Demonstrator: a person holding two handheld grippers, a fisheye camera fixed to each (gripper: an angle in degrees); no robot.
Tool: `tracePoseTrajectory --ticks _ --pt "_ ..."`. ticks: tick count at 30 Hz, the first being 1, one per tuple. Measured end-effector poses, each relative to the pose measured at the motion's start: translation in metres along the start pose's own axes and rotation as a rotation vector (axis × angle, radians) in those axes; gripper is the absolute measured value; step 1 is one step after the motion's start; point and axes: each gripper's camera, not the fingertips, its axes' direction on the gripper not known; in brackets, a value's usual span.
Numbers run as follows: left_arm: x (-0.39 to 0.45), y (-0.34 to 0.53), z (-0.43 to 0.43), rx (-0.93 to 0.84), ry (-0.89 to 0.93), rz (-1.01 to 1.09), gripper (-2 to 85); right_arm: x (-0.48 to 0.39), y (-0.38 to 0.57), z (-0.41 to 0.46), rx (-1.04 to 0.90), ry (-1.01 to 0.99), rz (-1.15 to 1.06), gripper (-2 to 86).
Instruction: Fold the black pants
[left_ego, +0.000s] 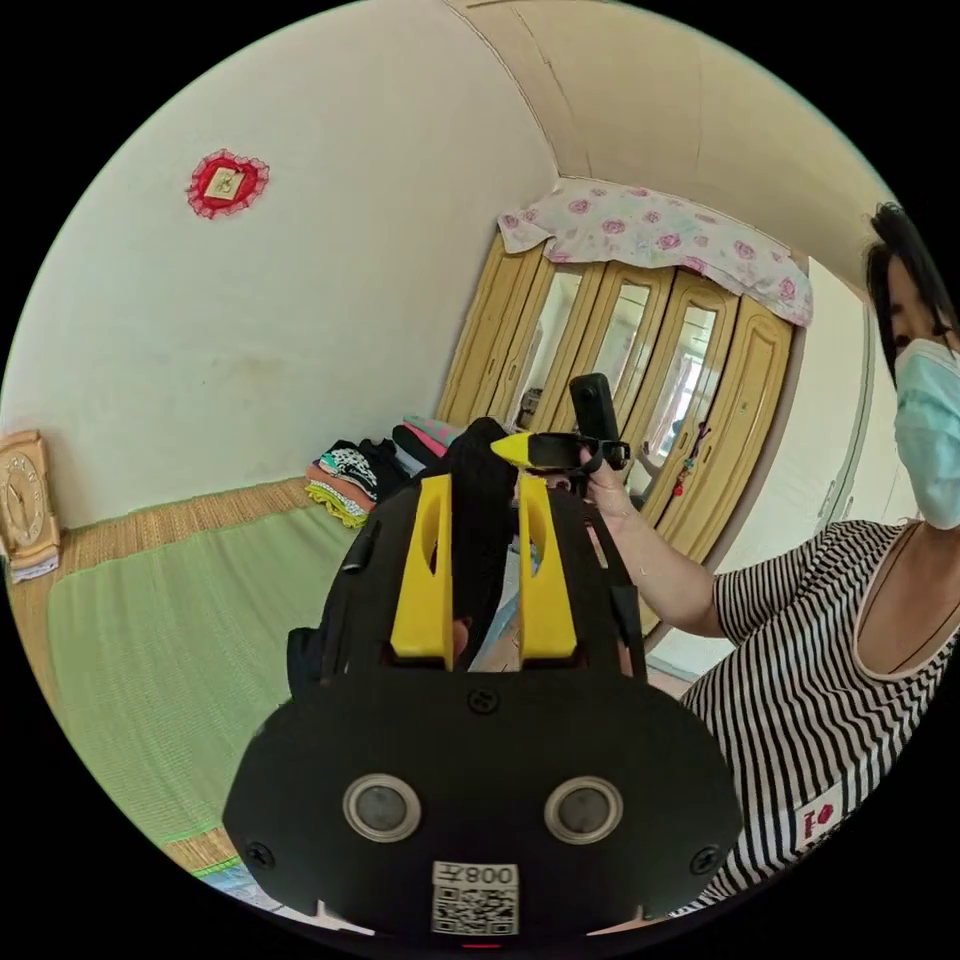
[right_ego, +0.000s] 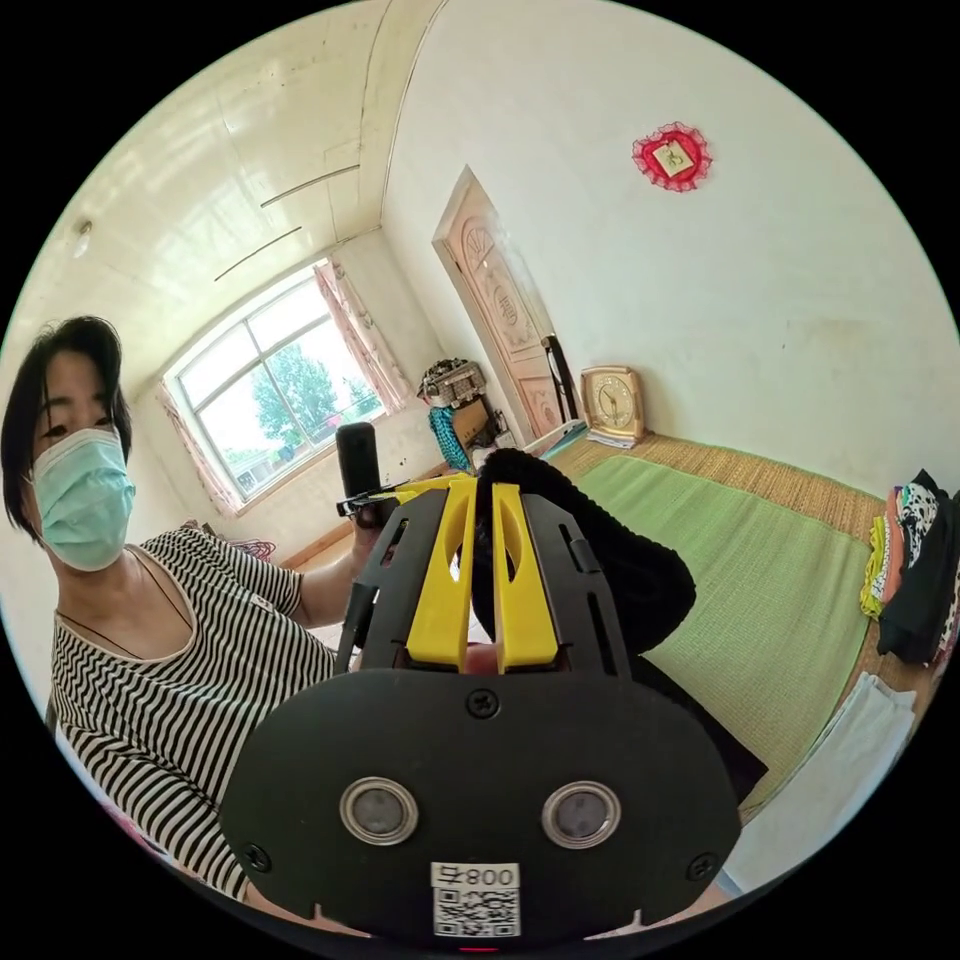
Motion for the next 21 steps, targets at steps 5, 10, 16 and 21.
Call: tracePoseTrajectory --ticks 5,10,16,21 --pt "0.003 0.007 -0.008 -0.06 -0.026 -0.01 4.9 0.018 0.013 0.0 -0.028 0.036 0.03 2.9" --pt "-0.013 0.014 -0.016 -0.083 -0.039 -0.12 3.0 0.048 0.046 -0.023 0.086 0.104 0.122 5.0" --pt "-0.035 0.034 -0.032 -0.038 -0.031 -0.222 2.6 0.052 0.124 -0.022 0.207 0.234 0.262 8.5" --pt "-0.036 0.046 -0.035 -0.047 -0.021 -0.22 2.5 0.071 0.147 0.046 0.114 0.206 0.354 11.6"
